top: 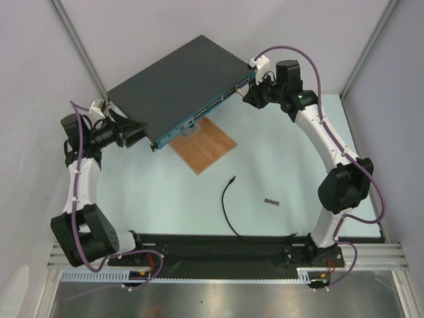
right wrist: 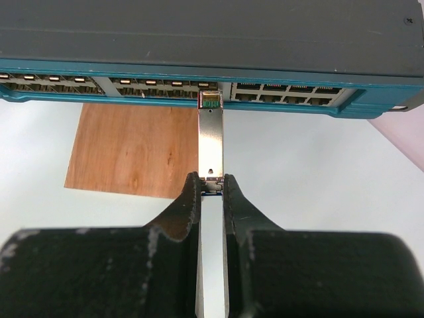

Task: Insert the plug into the switch port

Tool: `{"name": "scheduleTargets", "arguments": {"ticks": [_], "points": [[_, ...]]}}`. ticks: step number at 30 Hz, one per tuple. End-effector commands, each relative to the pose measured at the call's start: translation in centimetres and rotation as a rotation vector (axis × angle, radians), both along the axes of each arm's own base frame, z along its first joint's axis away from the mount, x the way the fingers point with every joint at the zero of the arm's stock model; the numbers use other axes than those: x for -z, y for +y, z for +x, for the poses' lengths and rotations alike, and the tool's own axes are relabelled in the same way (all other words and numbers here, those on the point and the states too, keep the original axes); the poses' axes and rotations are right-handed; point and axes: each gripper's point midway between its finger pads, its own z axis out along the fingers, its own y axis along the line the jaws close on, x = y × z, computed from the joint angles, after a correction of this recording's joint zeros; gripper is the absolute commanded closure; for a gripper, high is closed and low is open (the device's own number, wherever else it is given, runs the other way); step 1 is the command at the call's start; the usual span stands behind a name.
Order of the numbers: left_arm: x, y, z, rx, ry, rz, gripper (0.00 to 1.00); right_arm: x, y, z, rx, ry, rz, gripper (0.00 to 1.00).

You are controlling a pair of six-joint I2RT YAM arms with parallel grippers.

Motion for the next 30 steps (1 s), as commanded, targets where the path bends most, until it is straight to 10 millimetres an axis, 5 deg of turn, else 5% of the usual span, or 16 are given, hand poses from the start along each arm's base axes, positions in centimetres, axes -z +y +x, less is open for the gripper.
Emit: {"name": "scheduleTargets", "arguments": {"ticks": [1, 30], "points": [[0.1, -0.7, 2.1, -0.002, -0.119, 0.101, 1.00, -1.8, 0.4, 0.2, -0.014, -0.036, 0.031, 1.00], [0.1, -0.7, 2.2, 0.002, -0.120, 0.103, 1.00, -1.8, -0.2, -1.0, -0.021, -0.017, 0.039, 1.00]]}}
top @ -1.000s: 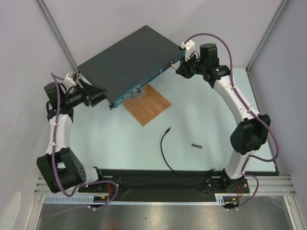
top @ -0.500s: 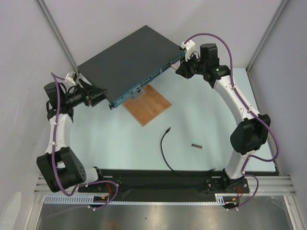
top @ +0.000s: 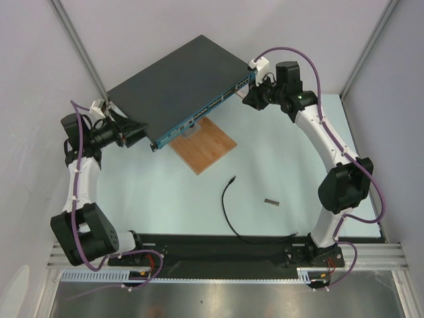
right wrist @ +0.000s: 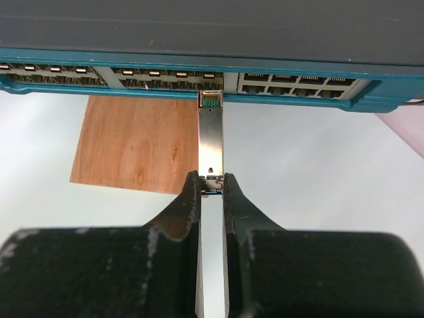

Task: Insert the plug into the switch port

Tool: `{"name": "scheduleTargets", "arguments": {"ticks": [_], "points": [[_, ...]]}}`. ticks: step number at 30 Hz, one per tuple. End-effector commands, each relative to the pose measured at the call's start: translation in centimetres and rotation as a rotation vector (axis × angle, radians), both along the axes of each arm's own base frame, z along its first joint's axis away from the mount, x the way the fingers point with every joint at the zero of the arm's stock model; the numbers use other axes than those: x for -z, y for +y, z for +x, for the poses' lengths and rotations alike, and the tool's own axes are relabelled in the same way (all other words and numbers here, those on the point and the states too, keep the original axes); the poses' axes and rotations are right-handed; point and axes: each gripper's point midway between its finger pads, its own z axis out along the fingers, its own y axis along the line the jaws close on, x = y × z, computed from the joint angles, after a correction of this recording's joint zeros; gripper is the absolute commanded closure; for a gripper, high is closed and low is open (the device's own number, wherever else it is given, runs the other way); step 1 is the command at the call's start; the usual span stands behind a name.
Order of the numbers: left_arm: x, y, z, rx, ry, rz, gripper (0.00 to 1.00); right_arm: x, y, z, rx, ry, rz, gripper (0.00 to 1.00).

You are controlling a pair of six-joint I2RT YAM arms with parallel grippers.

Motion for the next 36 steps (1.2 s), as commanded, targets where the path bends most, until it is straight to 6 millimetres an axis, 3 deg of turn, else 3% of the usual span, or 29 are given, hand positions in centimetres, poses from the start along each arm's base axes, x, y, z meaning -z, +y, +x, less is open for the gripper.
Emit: {"name": "scheduleTargets", "arguments": {"ticks": [1, 36], "points": [[0.1, -0.6, 2.2, -0.011, -0.123, 0.108, 1.00, -2.3, -0.1, -0.8, -0.010, -0.036, 0.034, 1.00], [0.1, -0.5, 2.7, -0.008, -0.129, 0.114, 1.00, -2.6, 1.3, 1.3, -0.017, -0.045, 0.059, 1.00]]}}
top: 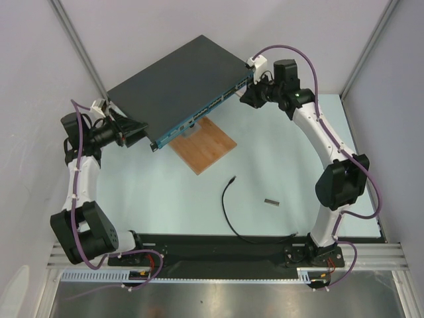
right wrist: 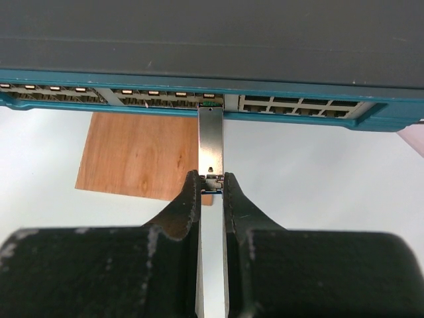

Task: Insert the plug into the switch port

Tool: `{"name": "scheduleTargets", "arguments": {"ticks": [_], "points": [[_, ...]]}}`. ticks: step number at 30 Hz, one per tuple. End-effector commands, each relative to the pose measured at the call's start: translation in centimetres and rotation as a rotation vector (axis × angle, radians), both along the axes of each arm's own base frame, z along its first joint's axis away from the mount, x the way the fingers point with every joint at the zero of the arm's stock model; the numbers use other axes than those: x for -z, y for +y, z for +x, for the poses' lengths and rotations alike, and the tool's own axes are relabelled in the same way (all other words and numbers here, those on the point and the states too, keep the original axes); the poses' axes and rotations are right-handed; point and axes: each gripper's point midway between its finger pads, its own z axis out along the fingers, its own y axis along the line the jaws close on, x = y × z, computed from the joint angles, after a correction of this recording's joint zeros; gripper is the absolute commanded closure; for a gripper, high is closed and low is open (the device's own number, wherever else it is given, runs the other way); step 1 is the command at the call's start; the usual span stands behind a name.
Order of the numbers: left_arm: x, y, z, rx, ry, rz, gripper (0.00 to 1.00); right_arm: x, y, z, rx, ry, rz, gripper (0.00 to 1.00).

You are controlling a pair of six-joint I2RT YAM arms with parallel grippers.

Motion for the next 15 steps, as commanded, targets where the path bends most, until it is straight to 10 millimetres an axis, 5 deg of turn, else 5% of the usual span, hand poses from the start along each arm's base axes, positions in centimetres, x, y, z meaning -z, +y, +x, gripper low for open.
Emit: {"name": "scheduleTargets", "arguments": {"ticks": [1, 15], "points": [[0.1, -0.5, 2.5, -0.021, -0.132, 0.115, 1.00, -2.7, 0.7, 0.6, -0.008, -0.059, 0.038, 1.00], [0.2, -0.5, 2.6, -0.023, -0.136, 0.120, 1.00, -3.7, 3.3, 1.7, -0.032, -0.078, 0.082, 1.00]]}}
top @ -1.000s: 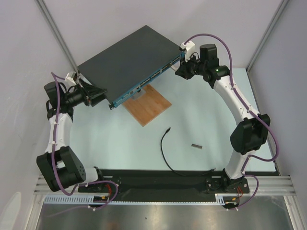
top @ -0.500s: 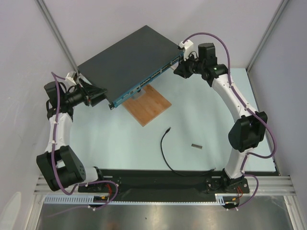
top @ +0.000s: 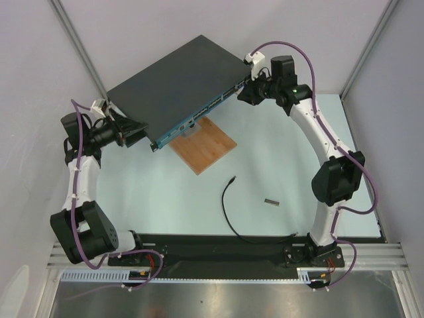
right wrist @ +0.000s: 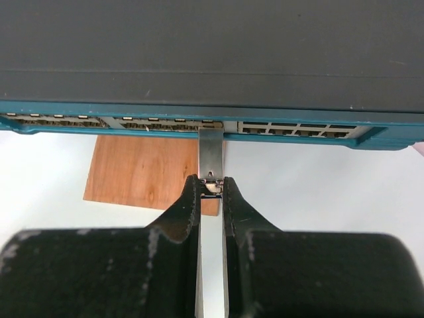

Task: Insert the plug into the switch port

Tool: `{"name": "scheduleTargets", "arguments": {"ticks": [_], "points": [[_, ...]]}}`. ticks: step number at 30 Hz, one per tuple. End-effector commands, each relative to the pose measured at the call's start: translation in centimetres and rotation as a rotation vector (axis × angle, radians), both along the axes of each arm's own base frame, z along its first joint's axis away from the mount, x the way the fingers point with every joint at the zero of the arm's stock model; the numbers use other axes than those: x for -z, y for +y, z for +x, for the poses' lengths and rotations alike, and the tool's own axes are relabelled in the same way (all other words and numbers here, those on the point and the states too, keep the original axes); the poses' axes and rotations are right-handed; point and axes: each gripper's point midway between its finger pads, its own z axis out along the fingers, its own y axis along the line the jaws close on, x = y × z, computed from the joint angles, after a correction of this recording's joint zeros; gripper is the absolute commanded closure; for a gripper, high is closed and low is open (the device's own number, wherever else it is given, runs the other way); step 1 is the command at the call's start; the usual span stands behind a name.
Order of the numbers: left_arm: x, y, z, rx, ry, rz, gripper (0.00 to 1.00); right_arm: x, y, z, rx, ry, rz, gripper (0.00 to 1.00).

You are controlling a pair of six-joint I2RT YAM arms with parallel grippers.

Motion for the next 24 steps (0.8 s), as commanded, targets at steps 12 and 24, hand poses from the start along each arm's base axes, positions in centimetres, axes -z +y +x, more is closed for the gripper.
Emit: {"name": "scheduleTargets", "arguments": {"ticks": [12, 24], "points": [[0.4, -0.5, 2.4, -0.032, -0.118, 0.127, 1.00, -5.2, 4.6, 1.7, -0.051, -0.143, 0.113, 1.00], [0.1, -0.3, 2.8, -0.035, -0.123, 0.129, 1.00, -5.3, 2.4, 0.4, -0.060, -0.123, 0.096, 0.50]]}}
